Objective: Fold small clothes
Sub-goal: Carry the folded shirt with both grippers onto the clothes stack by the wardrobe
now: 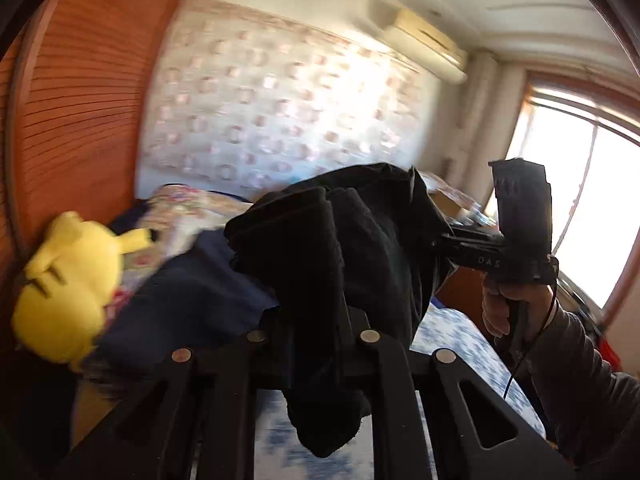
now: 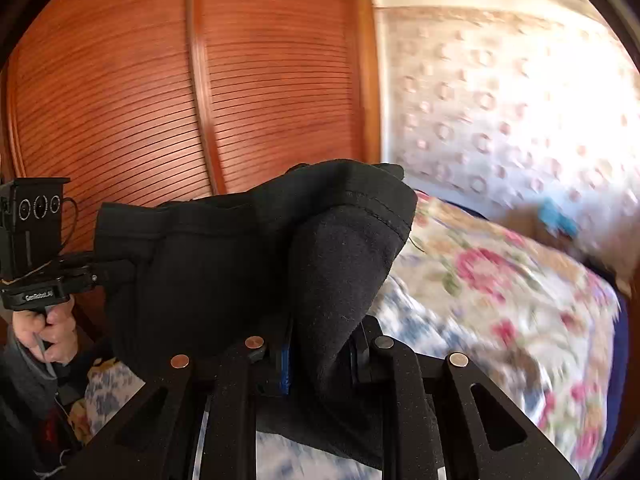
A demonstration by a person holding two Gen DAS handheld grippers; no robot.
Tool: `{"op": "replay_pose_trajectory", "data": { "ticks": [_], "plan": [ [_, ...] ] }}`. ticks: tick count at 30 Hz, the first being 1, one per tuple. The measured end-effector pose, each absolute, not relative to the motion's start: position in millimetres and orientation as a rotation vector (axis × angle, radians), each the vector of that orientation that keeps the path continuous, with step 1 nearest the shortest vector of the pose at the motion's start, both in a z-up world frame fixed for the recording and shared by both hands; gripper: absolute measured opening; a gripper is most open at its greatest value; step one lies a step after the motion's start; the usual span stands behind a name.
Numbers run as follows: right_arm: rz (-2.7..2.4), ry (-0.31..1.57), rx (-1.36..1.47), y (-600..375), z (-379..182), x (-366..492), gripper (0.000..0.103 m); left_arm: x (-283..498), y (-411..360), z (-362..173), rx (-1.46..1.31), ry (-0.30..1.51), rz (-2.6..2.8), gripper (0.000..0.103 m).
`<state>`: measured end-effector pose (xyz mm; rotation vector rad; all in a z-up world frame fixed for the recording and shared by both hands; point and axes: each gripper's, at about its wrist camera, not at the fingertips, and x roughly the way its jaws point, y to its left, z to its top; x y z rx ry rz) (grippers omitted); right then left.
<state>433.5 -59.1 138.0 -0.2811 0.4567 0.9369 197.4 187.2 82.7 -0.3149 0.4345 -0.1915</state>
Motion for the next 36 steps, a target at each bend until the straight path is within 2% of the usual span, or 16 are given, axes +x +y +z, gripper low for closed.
{"op": "replay_pose_trajectory", "data": {
  "ticks": [9, 11, 14, 17, 19, 23, 24, 25, 27, 31, 36],
  "plan": [
    [0.98, 0.564, -0.415, 66, 90, 525, 0.021, 219, 253, 19, -0.391, 0.536, -0.046, 0.015],
    [0.936, 0.57, -0.422, 76, 79, 535, 0.026, 223, 257, 11, -0.393, 0.55, -0.031, 0.015],
    [0.863, 0.54, -0.387, 89, 81, 546, 0.047, 222, 255, 6, -0.365, 0.554, -0.001, 0.016],
    [0.783, 0.487, -0.345, 87, 90, 540, 0.056, 216, 250, 8, -0.329, 0.557, 0.021, 0.024],
    [0.777, 0.47, -0.315, 82, 94, 529, 0.056, 206, 251, 12, -0.293, 0.547, 0.043, 0.039],
    [0.767, 0.442, -0.278, 65, 98, 507, 0.059, 199, 247, 19, -0.226, 0.522, 0.054, 0.052],
    [0.768, 0.436, -0.264, 58, 98, 492, 0.06, 195, 242, 23, -0.204, 0.509, 0.042, 0.057],
    [0.767, 0.432, -0.249, 51, 97, 486, 0.061, 192, 237, 25, -0.185, 0.499, 0.037, 0.069],
    [0.763, 0.432, -0.228, 38, 89, 464, 0.063, 186, 227, 30, -0.144, 0.477, 0.03, 0.08],
    [0.748, 0.432, -0.212, 8, 76, 428, 0.065, 173, 205, 40, -0.093, 0.447, 0.015, 0.087],
    [0.727, 0.397, -0.179, -36, 80, 364, 0.069, 157, 174, 45, -0.047, 0.425, -0.012, 0.087]
  ]
}}
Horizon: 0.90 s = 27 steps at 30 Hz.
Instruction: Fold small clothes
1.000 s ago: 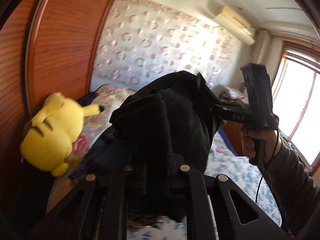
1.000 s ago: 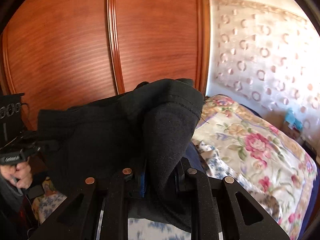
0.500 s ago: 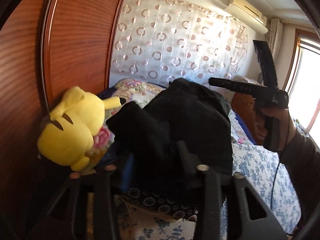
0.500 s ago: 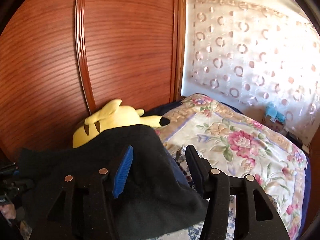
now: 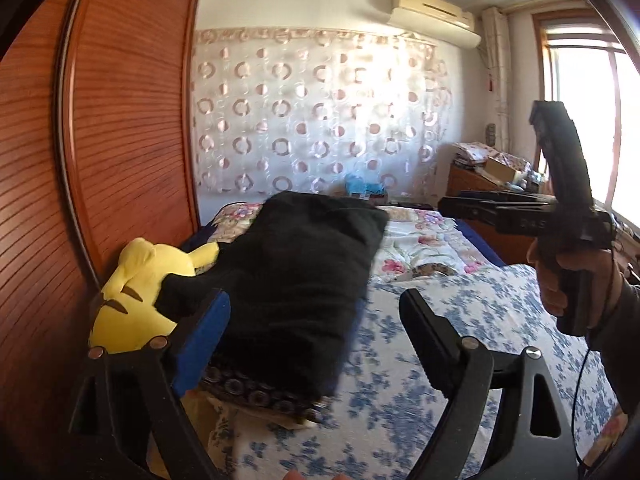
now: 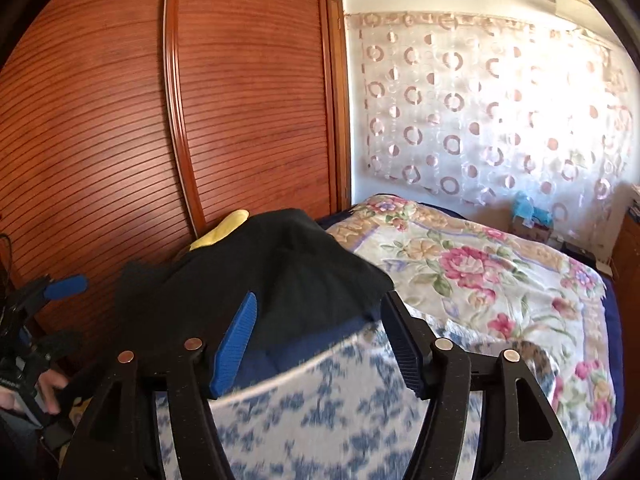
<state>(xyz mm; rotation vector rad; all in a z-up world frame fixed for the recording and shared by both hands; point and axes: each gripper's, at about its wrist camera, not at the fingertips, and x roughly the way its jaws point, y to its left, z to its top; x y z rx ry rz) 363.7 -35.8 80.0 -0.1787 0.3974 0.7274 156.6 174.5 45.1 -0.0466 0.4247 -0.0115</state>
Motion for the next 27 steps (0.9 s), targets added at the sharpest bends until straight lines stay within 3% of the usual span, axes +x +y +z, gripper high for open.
{"op": "replay_pose_trajectory", "data": {
  "ticks": [8, 27],
  "plan": [
    [0.641, 0.345, -0.158, -92, 76, 261, 0.081, 142, 125, 45, -0.033, 0.451, -0.084, 0.087],
    [0.351, 0.258, -0.056, -139, 69, 77, 0.085, 94, 33, 72, -0.008, 0.395, -0.119, 0.087]
  ]
}}
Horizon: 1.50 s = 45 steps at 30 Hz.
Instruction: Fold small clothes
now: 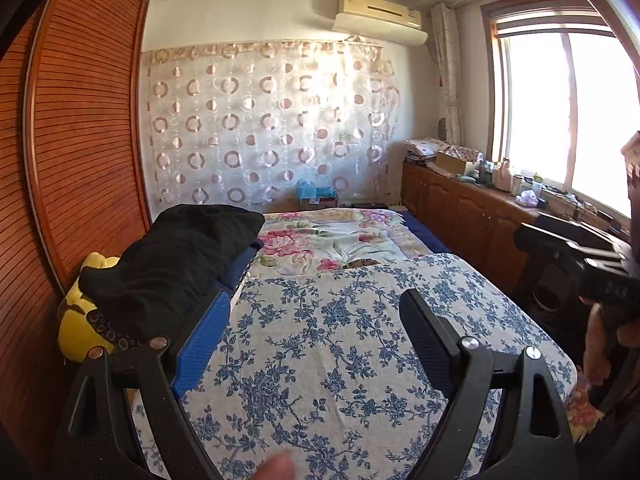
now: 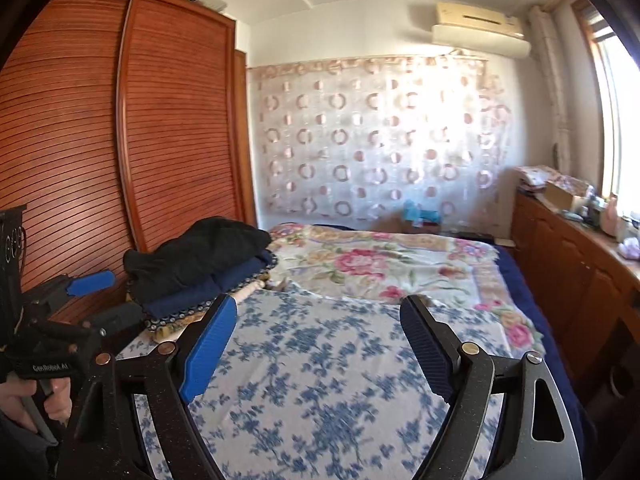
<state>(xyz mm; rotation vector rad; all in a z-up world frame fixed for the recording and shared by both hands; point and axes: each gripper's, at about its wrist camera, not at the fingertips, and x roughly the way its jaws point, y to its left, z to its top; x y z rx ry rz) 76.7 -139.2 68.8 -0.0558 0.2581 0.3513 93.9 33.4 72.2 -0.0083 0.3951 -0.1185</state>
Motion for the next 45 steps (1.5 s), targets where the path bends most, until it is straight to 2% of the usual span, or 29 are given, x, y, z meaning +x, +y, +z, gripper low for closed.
{"op": "replay_pose_trajectory", "data": {
  "ticks": [12, 45],
  "plan": [
    [0.284, 0.265, -0.009, -125, 63, 42, 0.085, 84, 24, 72, -0.026, 0.375, -0.102, 0.087],
    [0.283, 0.269, -0.002, -142, 60, 63, 0.085, 83, 29, 70, -0.033, 0.381, -0.092, 0.087]
  ]
}}
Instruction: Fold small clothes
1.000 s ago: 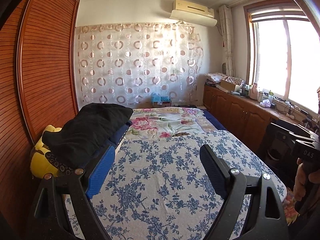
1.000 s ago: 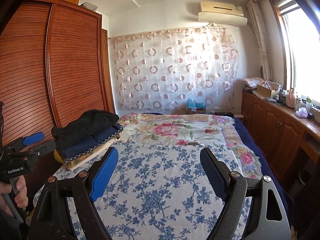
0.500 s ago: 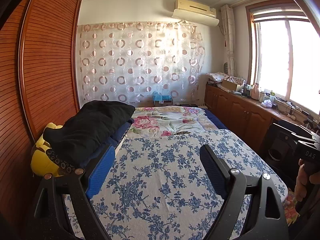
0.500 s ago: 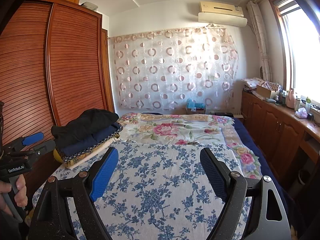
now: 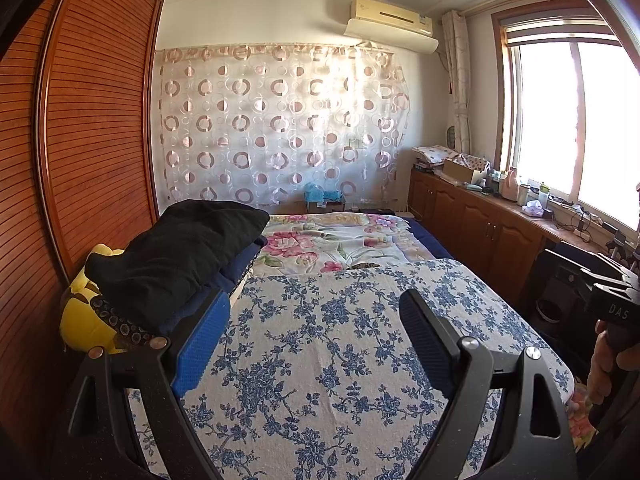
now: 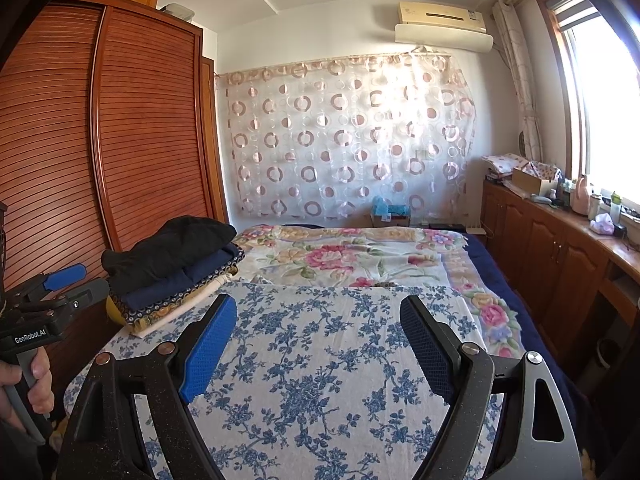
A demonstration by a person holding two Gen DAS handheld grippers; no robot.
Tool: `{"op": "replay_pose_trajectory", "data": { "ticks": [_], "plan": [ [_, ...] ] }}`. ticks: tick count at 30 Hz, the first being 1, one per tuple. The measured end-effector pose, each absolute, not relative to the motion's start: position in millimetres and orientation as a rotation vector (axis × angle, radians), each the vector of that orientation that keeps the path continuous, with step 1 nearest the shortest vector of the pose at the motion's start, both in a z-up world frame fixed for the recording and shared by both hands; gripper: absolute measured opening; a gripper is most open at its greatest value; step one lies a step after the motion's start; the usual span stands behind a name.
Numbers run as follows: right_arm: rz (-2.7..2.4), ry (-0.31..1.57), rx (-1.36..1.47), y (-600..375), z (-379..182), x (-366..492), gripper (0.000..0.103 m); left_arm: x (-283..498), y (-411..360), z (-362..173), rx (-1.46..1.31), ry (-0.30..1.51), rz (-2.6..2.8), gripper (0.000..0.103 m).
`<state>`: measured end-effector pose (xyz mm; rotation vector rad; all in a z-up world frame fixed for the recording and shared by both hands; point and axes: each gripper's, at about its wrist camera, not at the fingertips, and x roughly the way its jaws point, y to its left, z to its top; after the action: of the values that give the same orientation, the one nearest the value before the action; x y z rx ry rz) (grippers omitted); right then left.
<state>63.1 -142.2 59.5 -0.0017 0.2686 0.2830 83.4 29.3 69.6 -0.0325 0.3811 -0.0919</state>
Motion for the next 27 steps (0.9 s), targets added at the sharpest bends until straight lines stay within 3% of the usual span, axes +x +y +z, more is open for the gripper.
{"op": "replay_pose_trajectory", "data": {
  "ticks": [27],
  "plan": [
    [0.297, 0.265, -0.009, -156, 58, 64, 0.085, 82, 26, 70, -0.031, 0.377, -0.093, 0.087]
  ]
}}
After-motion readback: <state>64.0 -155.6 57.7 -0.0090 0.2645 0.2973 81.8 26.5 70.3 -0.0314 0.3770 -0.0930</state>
